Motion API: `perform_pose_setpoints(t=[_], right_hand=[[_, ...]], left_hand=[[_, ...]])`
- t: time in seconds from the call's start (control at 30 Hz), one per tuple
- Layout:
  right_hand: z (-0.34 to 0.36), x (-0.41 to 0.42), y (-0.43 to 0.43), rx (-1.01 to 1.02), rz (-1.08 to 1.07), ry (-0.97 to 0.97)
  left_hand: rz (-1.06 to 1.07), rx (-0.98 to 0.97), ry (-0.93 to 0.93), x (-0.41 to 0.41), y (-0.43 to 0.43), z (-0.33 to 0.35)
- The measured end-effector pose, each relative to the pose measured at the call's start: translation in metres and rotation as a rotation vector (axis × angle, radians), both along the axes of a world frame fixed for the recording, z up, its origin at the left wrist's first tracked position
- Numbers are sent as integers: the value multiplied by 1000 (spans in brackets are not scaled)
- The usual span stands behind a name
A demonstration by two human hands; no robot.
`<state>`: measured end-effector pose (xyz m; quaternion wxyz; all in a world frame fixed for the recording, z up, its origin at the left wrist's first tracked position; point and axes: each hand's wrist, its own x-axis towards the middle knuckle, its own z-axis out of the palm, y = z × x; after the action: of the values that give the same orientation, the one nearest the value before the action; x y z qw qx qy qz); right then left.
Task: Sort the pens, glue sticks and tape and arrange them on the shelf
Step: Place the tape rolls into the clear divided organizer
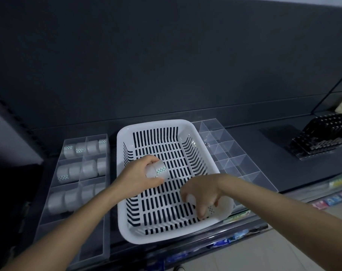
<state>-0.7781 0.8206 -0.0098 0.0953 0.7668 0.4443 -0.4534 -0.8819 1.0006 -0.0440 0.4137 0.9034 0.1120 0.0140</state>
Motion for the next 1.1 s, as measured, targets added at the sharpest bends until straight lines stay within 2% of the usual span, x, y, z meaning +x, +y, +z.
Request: perform_pose_setpoints(t=[0.07, 0.17, 0.27, 0.4, 0.57, 0.77, 0.9, 1.03, 1.1], right_hand=[[-3, 6, 3, 155, -58, -15], [-10, 7, 15, 494, -233, -127], [-22, 5, 28, 685, -213, -243], [-35, 1, 36, 551, -10, -306], [-21, 4, 43, 380, 50, -239], [-23, -1, 52, 315, 152, -423], [-13, -3, 61, 459, -85, -300], [5, -15, 77, 745, -326, -207], [13, -27, 86, 886, -495, -83]], left_hand=[[18, -5, -21, -1, 1, 2], [59, -13, -64, -4, 3, 9], [103, 20, -91, -8, 9, 17], [203, 0, -114, -18, 24, 27], [294, -74, -156, -29, 38, 33], [270, -46, -126, -43, 46, 36], [286, -7, -146, -54, 53, 40], [302, 5, -174, -67, 61, 46], [304, 20, -169, -76, 68, 47]])
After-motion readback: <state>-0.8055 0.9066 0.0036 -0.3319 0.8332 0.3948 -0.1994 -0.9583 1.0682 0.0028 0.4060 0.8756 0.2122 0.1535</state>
